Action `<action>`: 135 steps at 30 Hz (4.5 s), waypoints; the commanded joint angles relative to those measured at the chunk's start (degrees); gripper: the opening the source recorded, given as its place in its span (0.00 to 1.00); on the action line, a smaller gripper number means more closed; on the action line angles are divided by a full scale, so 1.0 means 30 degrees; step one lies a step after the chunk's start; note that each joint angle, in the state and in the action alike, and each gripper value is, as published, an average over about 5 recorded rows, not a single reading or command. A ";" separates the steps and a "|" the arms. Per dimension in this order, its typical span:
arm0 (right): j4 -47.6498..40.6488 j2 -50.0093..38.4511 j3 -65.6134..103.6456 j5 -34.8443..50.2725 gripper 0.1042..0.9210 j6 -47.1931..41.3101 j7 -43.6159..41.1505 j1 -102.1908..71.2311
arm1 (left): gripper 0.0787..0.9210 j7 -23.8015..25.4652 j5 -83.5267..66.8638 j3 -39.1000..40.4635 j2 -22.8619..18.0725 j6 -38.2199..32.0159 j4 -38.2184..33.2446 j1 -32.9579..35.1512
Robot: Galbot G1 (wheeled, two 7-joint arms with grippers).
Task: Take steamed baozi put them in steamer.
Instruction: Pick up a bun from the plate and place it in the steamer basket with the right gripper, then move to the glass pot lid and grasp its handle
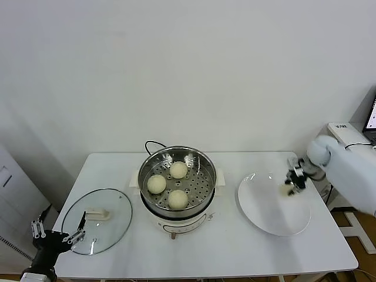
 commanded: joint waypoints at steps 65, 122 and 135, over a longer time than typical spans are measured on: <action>0.5620 0.3887 -0.3502 2.1087 0.88 -0.5388 1.3964 0.4413 | 0.88 0.0117 -0.1007 -0.0413 -0.0325 -0.0637 0.0005 0.0094; 2.0119 1.0003 2.8442 1.0999 0.88 0.0354 2.2873 -3.4031 | 0.88 -0.7518 1.9618 0.0179 0.2896 -1.3157 1.0781 -0.3000; 2.0356 1.0366 2.8913 1.0936 0.88 0.0685 2.2521 -3.4806 | 0.88 -0.8111 2.3364 0.0791 0.2494 -1.0591 1.3172 -0.5762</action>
